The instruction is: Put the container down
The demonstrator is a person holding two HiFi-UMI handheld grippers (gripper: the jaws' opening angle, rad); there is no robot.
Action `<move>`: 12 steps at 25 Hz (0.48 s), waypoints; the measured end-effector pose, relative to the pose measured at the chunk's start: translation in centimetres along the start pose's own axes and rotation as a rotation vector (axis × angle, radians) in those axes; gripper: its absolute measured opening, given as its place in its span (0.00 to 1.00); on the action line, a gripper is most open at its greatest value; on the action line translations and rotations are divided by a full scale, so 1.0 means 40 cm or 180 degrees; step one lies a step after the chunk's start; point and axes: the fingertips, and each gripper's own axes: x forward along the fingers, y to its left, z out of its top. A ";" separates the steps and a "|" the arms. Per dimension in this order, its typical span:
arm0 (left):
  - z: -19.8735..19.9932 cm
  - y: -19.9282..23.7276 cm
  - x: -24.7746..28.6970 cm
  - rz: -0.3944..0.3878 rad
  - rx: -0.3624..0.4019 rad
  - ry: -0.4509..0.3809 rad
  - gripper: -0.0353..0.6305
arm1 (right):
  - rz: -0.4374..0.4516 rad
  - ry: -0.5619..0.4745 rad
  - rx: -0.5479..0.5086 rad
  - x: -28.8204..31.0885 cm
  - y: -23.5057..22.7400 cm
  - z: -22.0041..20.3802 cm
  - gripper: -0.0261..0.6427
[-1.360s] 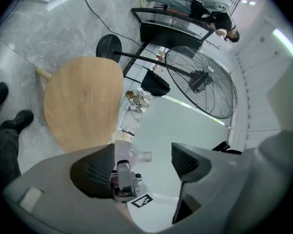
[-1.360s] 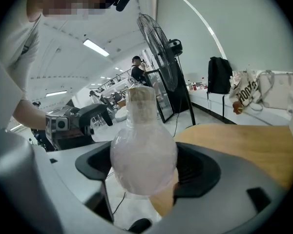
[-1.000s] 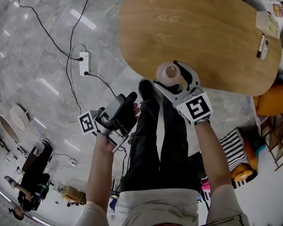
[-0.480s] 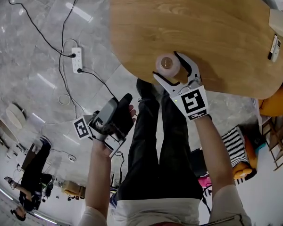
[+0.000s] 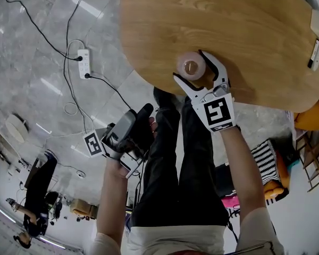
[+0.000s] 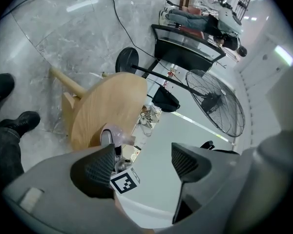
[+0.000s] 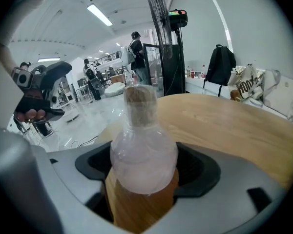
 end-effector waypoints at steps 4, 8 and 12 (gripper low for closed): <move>-0.009 0.015 0.004 0.0005 -0.0039 0.0014 0.61 | -0.0025 0.0069 -0.0085 0.002 0.001 -0.020 0.61; -0.010 0.015 0.000 0.0006 -0.0027 0.0024 0.61 | -0.0088 0.0151 -0.0169 0.002 -0.001 -0.036 0.61; -0.005 -0.004 -0.009 -0.0017 0.0032 0.0026 0.61 | -0.0037 0.0211 -0.0228 0.009 0.006 -0.033 0.62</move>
